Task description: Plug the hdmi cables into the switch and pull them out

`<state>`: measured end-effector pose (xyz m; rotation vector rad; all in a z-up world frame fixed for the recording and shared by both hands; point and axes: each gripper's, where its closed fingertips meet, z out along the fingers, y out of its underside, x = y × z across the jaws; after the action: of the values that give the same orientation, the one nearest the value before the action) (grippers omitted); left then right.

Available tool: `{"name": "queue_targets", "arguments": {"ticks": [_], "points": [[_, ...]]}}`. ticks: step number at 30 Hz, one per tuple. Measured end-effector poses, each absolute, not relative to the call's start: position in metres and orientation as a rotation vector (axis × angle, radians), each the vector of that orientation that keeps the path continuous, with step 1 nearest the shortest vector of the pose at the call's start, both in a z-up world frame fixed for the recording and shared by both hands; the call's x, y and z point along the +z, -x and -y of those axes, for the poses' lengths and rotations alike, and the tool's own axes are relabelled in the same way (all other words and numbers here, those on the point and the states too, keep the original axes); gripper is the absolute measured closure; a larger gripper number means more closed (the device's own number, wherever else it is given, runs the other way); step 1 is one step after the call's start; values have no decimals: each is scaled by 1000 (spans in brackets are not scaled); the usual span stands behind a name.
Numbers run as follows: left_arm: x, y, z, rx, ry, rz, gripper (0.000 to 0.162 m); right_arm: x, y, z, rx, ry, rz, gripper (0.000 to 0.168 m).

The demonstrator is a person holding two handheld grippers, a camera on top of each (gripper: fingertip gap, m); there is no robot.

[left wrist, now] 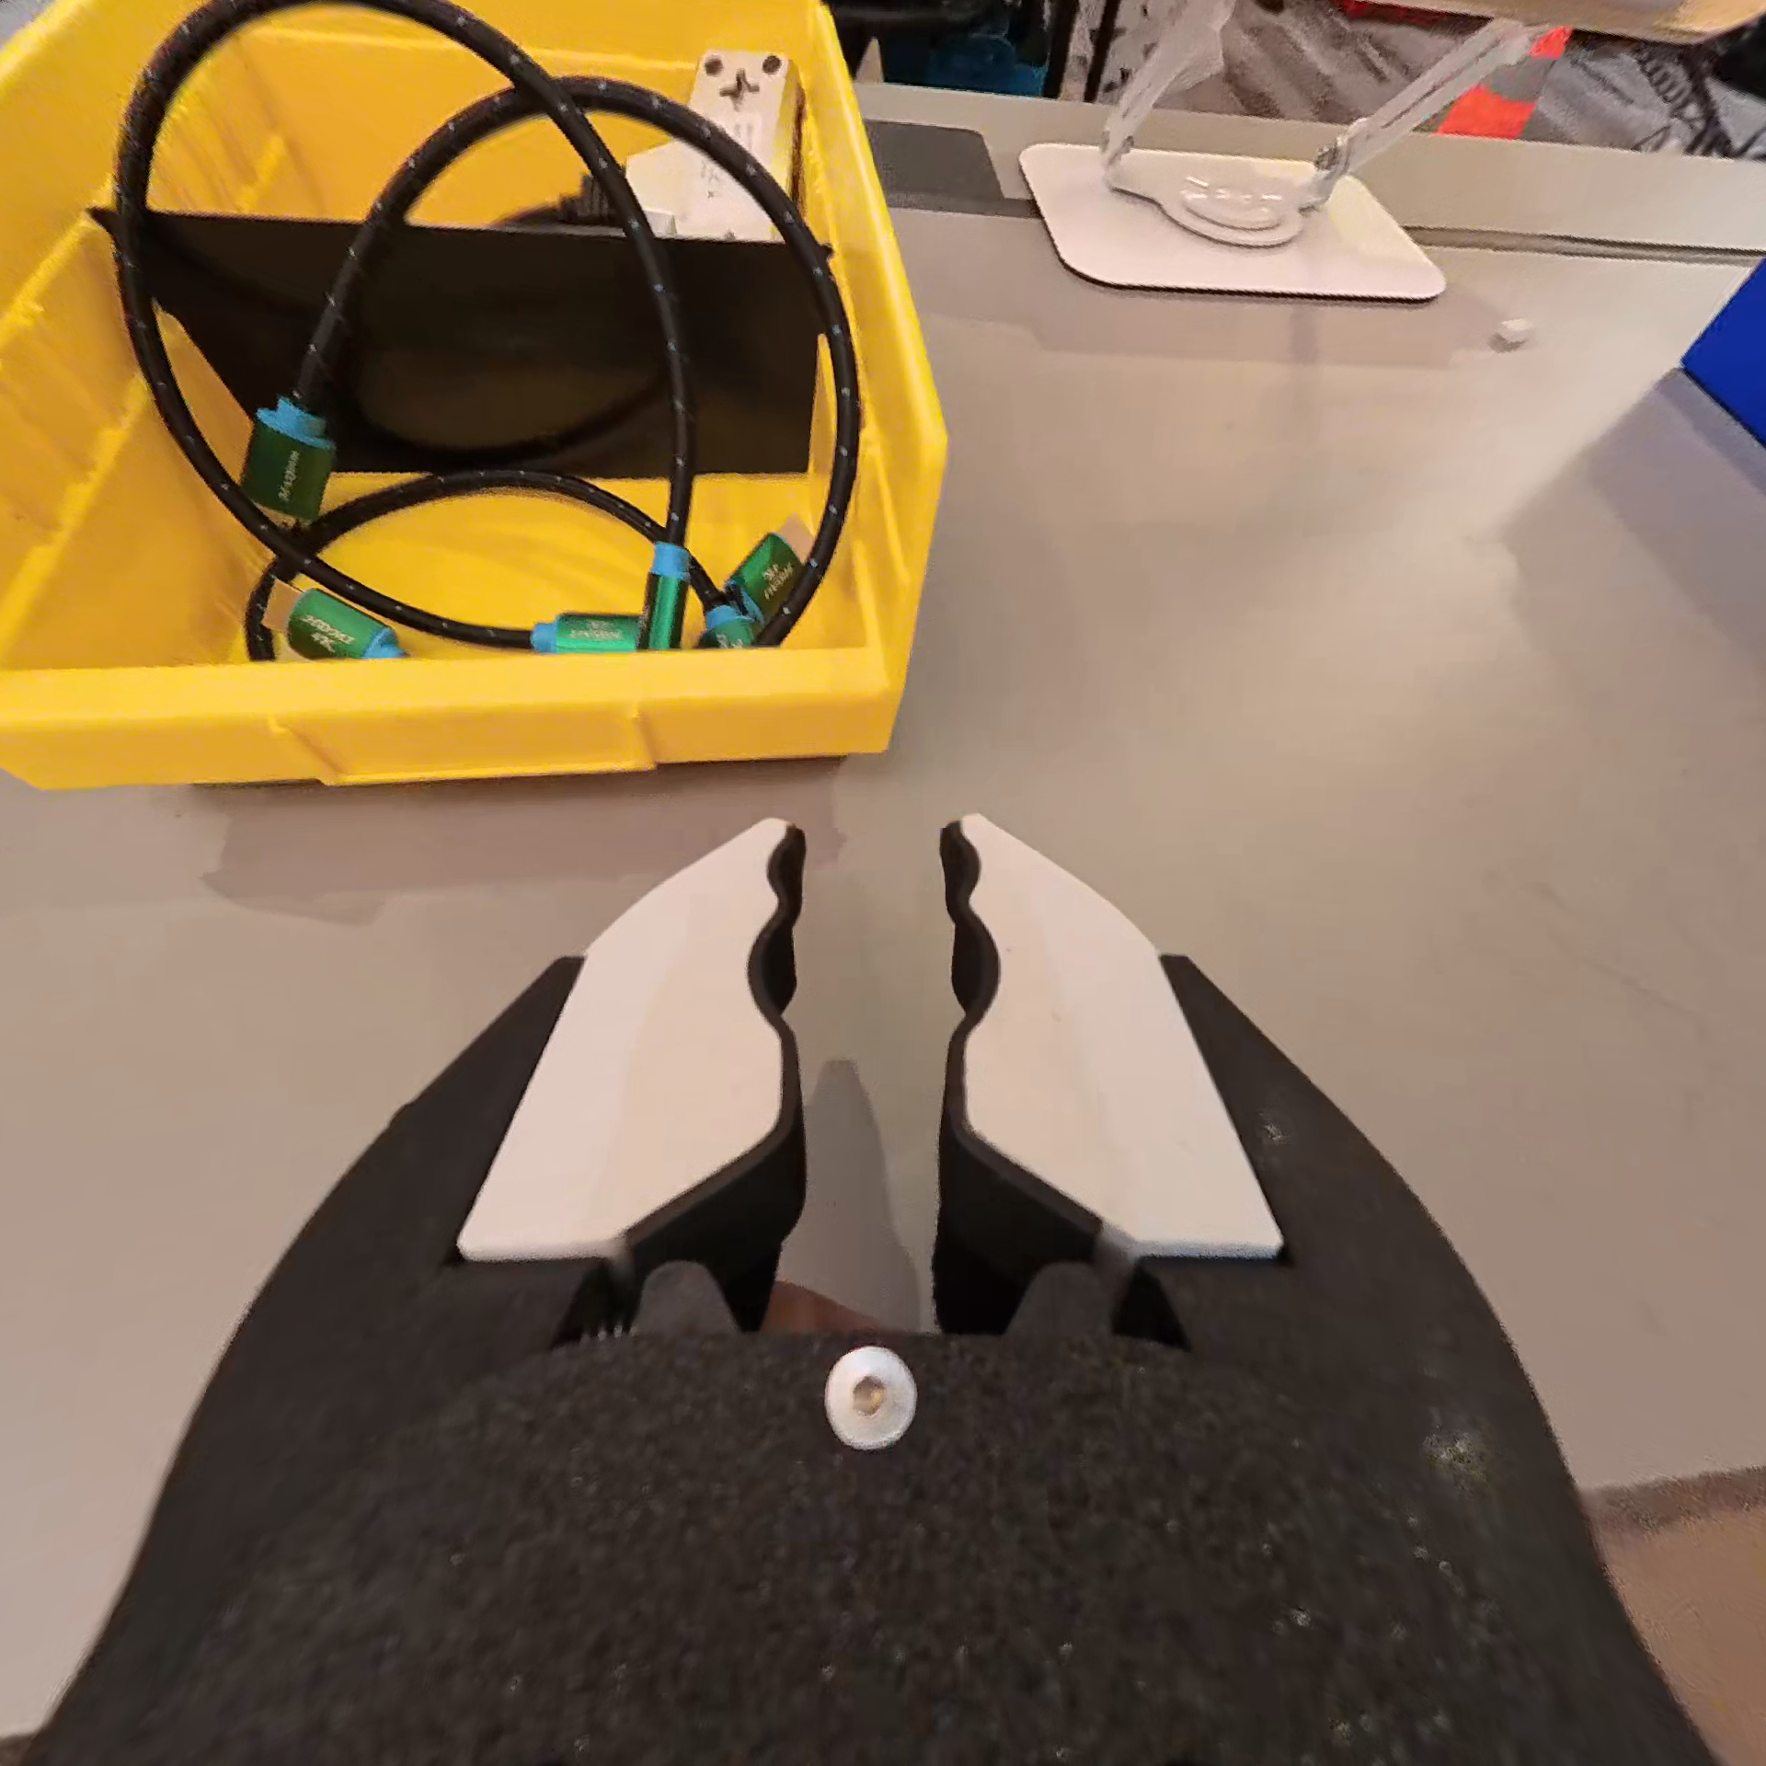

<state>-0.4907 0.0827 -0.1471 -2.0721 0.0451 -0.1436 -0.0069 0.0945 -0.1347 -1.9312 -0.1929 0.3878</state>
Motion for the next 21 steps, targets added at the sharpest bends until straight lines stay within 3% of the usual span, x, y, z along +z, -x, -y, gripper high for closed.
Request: {"name": "queue_targets", "arguments": {"ticks": [11,13,17,21], "points": [[-170,487,-82,-173,2139,-99,133,-140,-12,-94,446,1920,105,140],[-172,488,-90,-189,2144,-118,133,-130,-10,-103,472,1883,106,140],[-164,483,-102,-283,2129,-84,132,-69,40,-101,940,1627,41,140],[-140,471,-111,-332,2033,-89,132,-73,76,-106,957,1697,197,139]]}}
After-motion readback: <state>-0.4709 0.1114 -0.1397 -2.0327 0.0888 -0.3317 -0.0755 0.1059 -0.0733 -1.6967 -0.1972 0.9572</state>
